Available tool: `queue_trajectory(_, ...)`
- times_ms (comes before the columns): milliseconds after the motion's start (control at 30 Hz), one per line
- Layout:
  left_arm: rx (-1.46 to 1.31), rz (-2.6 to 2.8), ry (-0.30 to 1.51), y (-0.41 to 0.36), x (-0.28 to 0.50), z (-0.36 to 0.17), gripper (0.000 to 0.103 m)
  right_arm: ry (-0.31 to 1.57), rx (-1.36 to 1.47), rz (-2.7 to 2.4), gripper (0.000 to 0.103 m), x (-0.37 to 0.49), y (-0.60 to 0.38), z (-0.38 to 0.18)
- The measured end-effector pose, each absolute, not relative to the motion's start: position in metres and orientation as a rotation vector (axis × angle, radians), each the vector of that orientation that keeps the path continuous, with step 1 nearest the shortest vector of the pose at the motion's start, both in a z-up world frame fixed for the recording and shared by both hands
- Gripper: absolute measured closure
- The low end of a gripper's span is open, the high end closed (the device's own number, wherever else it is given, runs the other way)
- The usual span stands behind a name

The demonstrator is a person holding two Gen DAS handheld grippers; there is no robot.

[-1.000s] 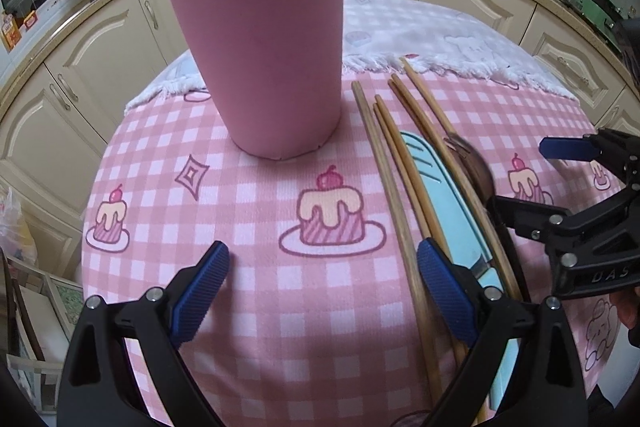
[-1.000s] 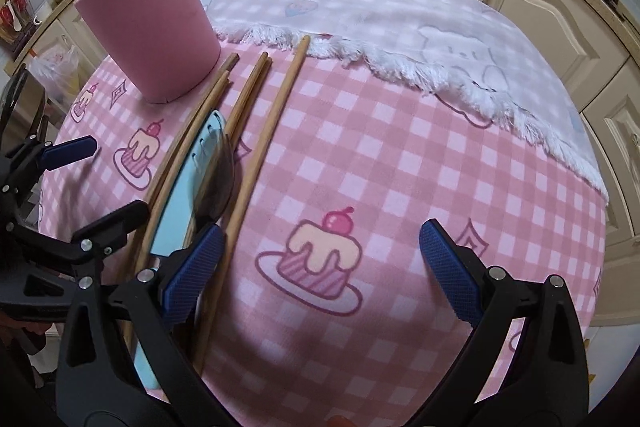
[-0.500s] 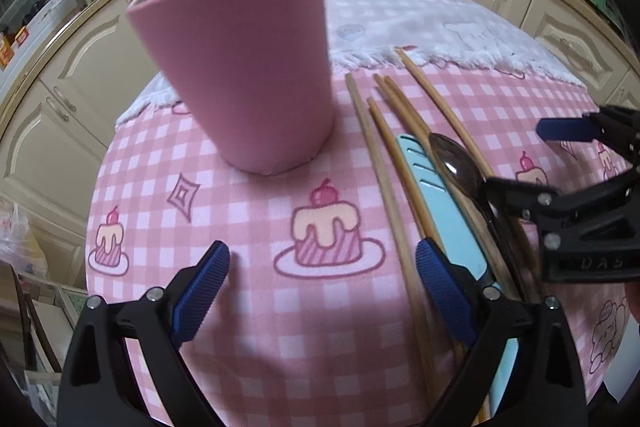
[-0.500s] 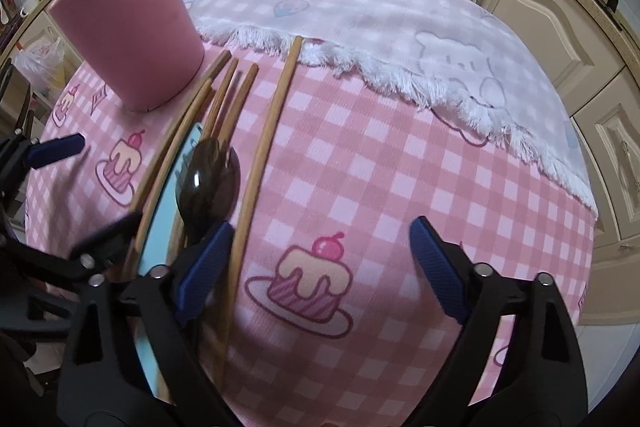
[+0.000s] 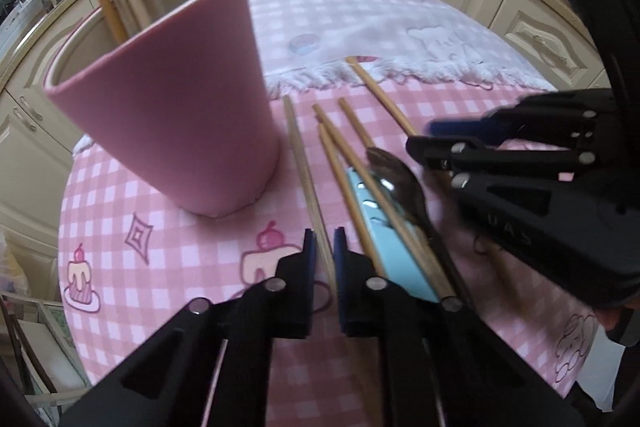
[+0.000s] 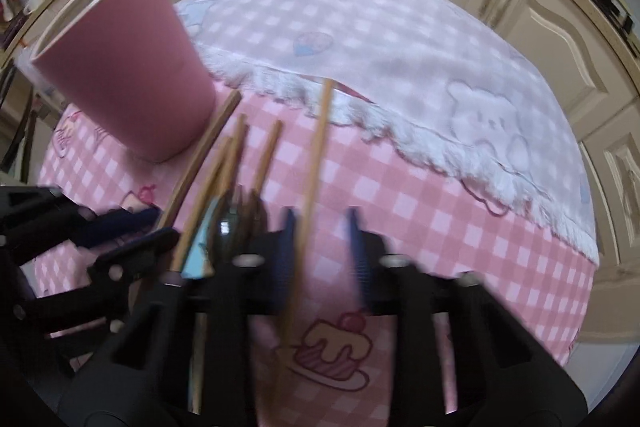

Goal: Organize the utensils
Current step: 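Grasp a wooden chopstick with the left tool while the right tool grasps another, then lift both chopsticks and carry them over the pink cup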

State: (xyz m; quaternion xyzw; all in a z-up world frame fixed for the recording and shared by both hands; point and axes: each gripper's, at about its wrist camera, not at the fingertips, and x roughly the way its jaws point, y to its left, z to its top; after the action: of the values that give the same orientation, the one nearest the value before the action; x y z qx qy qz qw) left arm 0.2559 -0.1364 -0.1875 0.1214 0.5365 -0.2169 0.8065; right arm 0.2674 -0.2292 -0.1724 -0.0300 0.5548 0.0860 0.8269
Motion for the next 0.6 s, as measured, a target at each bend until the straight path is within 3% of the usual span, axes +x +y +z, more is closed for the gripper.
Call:
queue_trajectory(433, 0.167, -0.459, 1.067, -0.108, 0.225, -0.169, 0.098, 1.061, 0.185, 0.274, 0.097, 0.235, -0.285, -0.153)
queue_trajectory(600, 0.204, -0.437, 0.958, -0.097, 0.206, -0.143, 0.098, 0.983, 0.258, 0.315, 0.097, 0.222, -0.294, -0.136)
